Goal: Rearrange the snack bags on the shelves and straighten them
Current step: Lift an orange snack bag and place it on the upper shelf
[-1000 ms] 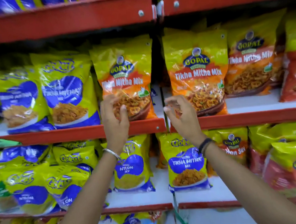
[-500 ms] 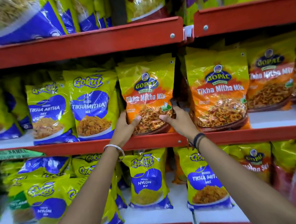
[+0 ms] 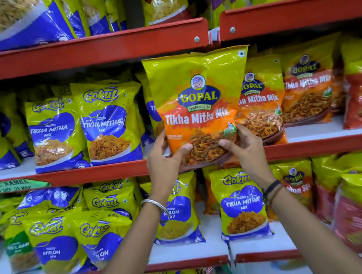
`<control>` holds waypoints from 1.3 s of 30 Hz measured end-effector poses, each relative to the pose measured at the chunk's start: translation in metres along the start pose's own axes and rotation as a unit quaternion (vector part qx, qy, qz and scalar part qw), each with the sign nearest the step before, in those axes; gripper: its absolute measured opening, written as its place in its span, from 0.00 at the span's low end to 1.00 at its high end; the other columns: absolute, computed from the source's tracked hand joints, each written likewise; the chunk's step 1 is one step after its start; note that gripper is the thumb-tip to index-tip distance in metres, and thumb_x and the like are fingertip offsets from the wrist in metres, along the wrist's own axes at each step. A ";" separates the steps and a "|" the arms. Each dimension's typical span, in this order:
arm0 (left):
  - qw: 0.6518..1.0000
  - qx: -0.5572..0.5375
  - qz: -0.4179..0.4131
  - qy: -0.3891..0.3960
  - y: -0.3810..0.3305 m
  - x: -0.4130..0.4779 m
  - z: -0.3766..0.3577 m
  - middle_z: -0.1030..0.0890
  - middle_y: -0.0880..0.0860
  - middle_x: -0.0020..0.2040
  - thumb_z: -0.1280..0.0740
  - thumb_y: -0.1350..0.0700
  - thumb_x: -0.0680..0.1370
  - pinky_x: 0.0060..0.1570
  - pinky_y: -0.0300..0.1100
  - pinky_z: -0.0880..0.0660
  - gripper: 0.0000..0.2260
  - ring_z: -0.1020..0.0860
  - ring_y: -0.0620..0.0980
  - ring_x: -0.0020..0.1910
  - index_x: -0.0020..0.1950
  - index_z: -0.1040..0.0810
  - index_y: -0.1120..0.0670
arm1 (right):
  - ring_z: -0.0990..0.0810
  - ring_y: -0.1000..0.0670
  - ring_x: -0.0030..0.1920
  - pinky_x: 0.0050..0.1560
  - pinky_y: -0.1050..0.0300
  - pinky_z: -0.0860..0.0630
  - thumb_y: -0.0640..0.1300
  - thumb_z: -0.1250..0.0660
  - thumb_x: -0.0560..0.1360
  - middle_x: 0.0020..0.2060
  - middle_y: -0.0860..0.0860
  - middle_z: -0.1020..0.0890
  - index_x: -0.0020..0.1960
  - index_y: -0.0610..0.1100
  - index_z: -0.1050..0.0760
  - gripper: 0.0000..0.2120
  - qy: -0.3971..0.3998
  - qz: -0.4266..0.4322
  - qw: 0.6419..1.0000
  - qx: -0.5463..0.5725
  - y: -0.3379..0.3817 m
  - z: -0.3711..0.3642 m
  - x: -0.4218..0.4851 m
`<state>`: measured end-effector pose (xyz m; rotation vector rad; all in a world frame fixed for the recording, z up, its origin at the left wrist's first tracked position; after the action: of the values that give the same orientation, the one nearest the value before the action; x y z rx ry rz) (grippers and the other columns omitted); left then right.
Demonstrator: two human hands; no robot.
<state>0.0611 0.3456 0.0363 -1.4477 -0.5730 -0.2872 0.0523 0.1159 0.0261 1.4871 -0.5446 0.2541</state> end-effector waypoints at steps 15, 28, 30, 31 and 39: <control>0.986 0.039 0.125 0.107 0.052 -0.110 -0.054 0.17 0.42 0.46 0.25 0.59 0.68 0.45 0.35 0.22 0.18 0.19 0.34 0.43 0.53 0.23 0.46 | 0.17 0.47 0.56 0.59 0.45 0.22 0.48 0.25 0.65 0.54 0.46 0.16 0.61 0.42 0.22 0.25 -0.002 -0.118 0.993 -0.028 -0.075 0.072 -0.103; 0.982 0.043 0.149 0.105 0.047 -0.113 -0.073 0.16 0.50 0.51 0.23 0.54 0.66 0.51 0.42 0.22 0.21 0.18 0.42 0.48 0.58 0.23 0.47 | 0.16 0.49 0.54 0.55 0.54 0.20 0.45 0.26 0.66 0.51 0.51 0.14 0.57 0.45 0.20 0.20 -0.007 -0.121 0.992 -0.040 -0.072 0.094 -0.102; 0.983 0.040 0.142 0.110 0.040 -0.111 -0.083 0.16 0.48 0.50 0.23 0.53 0.66 0.52 0.45 0.21 0.20 0.18 0.42 0.48 0.56 0.23 0.44 | 0.16 0.51 0.53 0.53 0.55 0.19 0.46 0.26 0.66 0.50 0.52 0.14 0.57 0.45 0.21 0.21 -0.007 -0.110 0.993 -0.041 -0.066 0.103 -0.097; 0.983 0.041 0.137 0.111 0.036 -0.109 -0.089 0.16 0.47 0.50 0.23 0.51 0.65 0.53 0.48 0.21 0.20 0.18 0.43 0.49 0.54 0.23 0.42 | 0.16 0.52 0.53 0.52 0.56 0.20 0.46 0.26 0.66 0.49 0.54 0.14 0.58 0.45 0.21 0.20 -0.008 -0.106 0.993 -0.042 -0.064 0.108 -0.094; 0.992 0.053 0.068 0.097 -0.017 -0.081 -0.166 0.17 0.50 0.56 0.24 0.41 0.62 0.55 0.47 0.21 0.31 0.19 0.43 0.53 0.62 0.25 0.49 | 0.18 0.53 0.55 0.54 0.60 0.21 0.35 0.28 0.69 0.59 0.44 0.19 0.69 0.41 0.31 0.30 -0.037 -0.062 0.997 -0.022 -0.028 0.190 -0.043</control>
<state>0.0167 0.1681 0.0041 -1.3326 -0.3256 -0.2819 -0.0062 -0.0655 -0.0210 1.4866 -0.5104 0.0898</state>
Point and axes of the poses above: each hand's wrist, its own x-axis towards the middle knuckle, its own z-axis out of the back of the hand, y = z × x, the point moved 10 cm from there along x, towards the middle knuckle
